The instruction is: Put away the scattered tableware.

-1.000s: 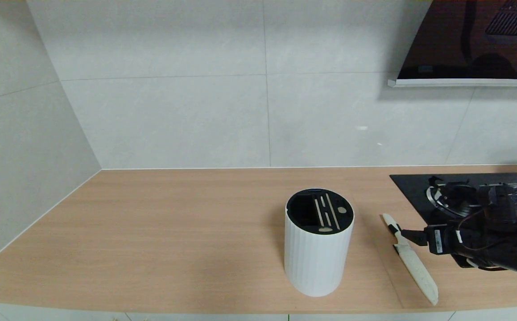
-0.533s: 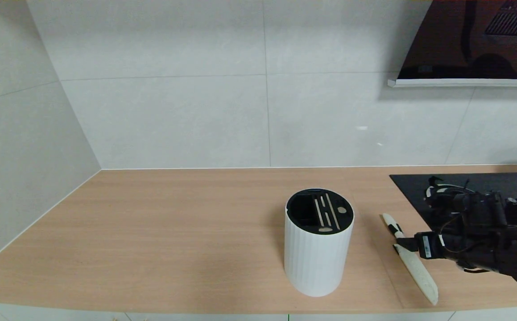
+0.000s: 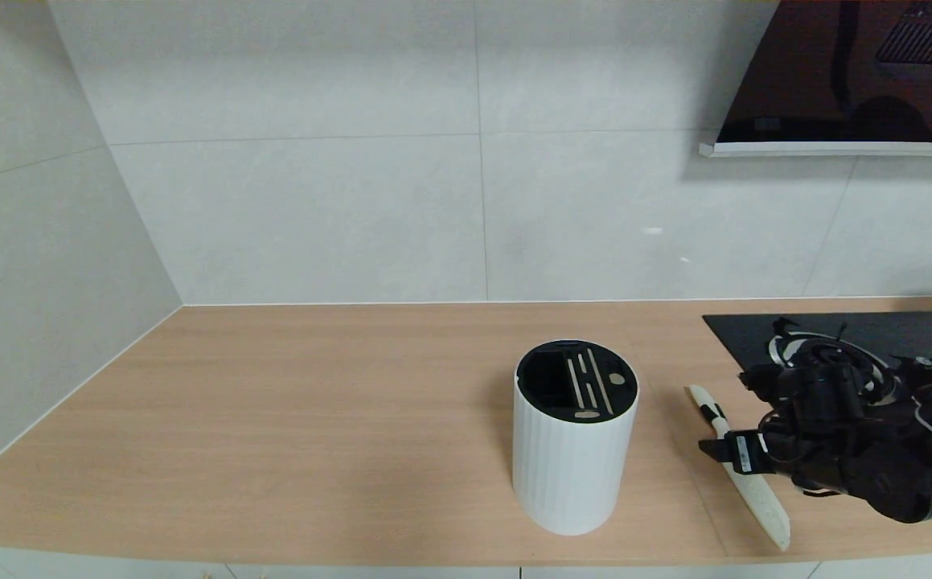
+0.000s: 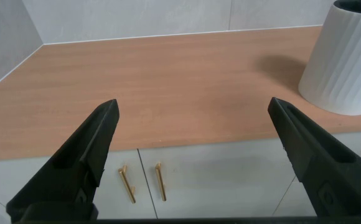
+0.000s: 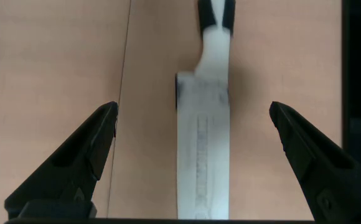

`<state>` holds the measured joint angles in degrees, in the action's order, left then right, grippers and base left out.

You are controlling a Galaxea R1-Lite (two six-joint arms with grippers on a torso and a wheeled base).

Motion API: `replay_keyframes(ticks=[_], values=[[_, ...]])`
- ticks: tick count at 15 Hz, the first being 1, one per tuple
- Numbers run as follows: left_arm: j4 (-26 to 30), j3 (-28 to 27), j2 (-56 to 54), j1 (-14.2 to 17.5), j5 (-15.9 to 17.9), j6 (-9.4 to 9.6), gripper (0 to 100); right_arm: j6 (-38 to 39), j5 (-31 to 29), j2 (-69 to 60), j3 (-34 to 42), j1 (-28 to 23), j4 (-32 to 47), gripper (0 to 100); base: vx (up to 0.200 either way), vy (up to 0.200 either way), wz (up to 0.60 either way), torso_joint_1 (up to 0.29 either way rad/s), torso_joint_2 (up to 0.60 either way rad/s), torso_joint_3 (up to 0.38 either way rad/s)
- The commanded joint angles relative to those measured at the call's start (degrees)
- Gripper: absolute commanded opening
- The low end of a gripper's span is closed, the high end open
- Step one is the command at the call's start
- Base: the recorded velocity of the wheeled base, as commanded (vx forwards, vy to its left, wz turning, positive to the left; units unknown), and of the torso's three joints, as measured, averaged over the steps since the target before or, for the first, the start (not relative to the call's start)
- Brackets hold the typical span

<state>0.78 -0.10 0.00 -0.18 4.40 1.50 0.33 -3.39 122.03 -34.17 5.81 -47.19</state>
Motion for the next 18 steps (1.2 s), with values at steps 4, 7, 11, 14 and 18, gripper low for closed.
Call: replay_keyframes(ticks=[4,7,11,14,18], values=[[0.0,0.0,0.0,0.0,0.0,-0.01,100,-0.1,0.0,3.9,-2.0,-1.6,-0.2,100,0.0,0.0,0.0,0.0,0.0,0.0],[0.0,0.0,0.0,0.0,0.0,0.08,100,0.0,0.0,5.2,-2.9,-1.7,-0.3,100,0.0,0.0,0.0,0.0,0.0,0.0],[0.0,0.0,0.0,0.0,0.0,-0.01,100,0.0,0.0,6.1,-3.7,-1.7,-0.3,100,0.0,0.0,0.0,0.0,0.0,0.0],[0.0,0.0,0.0,0.0,0.0,-0.01,100,-0.2,0.0,6.8,-4.4,-1.7,-0.3,100,0.0,0.0,0.0,0.0,0.0,0.0],[0.0,0.0,0.0,0.0,0.0,0.08,100,-0.2,0.0,7.3,-4.8,-1.8,-0.3,100,0.0,0.0,0.0,0.0,0.0,0.0]])
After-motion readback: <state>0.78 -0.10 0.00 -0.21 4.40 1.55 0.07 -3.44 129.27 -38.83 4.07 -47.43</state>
